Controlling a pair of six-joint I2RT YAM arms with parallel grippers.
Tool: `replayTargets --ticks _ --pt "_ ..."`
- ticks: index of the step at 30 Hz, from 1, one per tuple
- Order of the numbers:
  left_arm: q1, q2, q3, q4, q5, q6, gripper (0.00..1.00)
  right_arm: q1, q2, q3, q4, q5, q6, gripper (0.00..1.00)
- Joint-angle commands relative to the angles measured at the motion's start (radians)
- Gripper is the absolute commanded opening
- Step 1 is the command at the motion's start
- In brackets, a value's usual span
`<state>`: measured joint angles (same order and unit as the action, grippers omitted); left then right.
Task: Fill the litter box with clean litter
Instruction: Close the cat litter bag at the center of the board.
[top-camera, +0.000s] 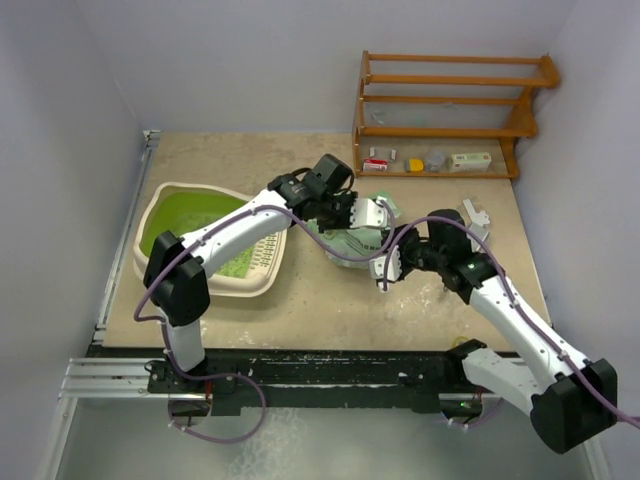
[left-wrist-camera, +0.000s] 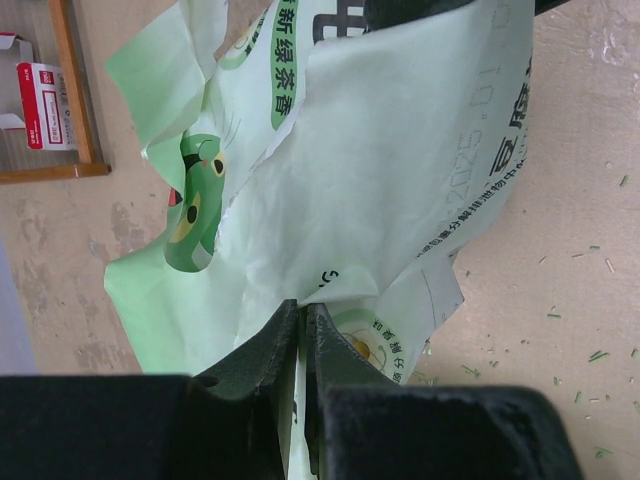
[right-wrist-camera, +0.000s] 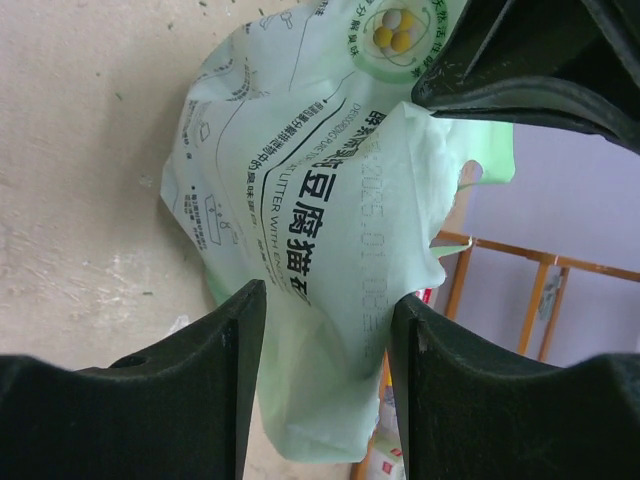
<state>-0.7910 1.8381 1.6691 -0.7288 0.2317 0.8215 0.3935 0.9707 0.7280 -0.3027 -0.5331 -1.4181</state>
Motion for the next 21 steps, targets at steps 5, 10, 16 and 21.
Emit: replayTargets --ticks 5,10,16,21 --pt "0.017 0.031 0.067 -0.003 0.06 -0.031 0.03 0.047 0.101 -0.008 0.116 0.113 -0.033 0.49" --pt "0.029 0.02 0.069 -0.003 0.061 -0.032 0.03 0.047 0.206 0.09 0.046 0.175 0.112 0.04" --pt "0.085 -0.053 0.028 0.011 0.037 -0.04 0.03 0.002 0.172 0.155 0.016 0.156 0.359 0.0" --pt "0.135 -0.124 -0.025 0.04 0.017 -0.033 0.03 -0.137 0.15 0.249 -0.035 0.029 0.59 0.0"
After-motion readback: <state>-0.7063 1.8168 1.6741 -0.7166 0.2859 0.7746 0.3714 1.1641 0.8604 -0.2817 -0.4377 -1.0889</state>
